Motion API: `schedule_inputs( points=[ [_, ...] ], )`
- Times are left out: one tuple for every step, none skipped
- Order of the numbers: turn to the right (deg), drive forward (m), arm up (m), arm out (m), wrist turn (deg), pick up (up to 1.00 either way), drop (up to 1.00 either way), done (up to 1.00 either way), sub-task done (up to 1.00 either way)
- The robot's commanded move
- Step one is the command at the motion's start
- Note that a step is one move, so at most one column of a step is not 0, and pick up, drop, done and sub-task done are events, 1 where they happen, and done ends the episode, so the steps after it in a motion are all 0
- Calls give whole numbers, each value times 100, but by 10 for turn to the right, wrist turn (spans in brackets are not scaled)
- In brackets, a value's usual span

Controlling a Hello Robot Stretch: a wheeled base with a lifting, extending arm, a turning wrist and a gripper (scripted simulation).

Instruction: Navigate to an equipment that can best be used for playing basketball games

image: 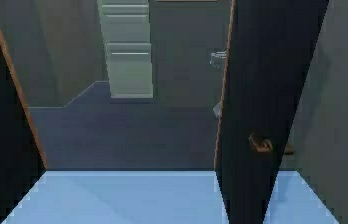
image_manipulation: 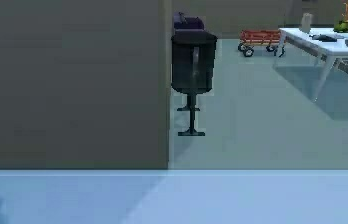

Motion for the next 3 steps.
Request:
schedule_inputs(
  points=[
    [-210, 0, 0, 0, 0, 0, 0, 0, 0],
    [0, 50, 0, 0, 0, 0, 0, 0, 0],
    [0, 100, 0, 0, 0, 0, 0, 0, 0]
  ],
)
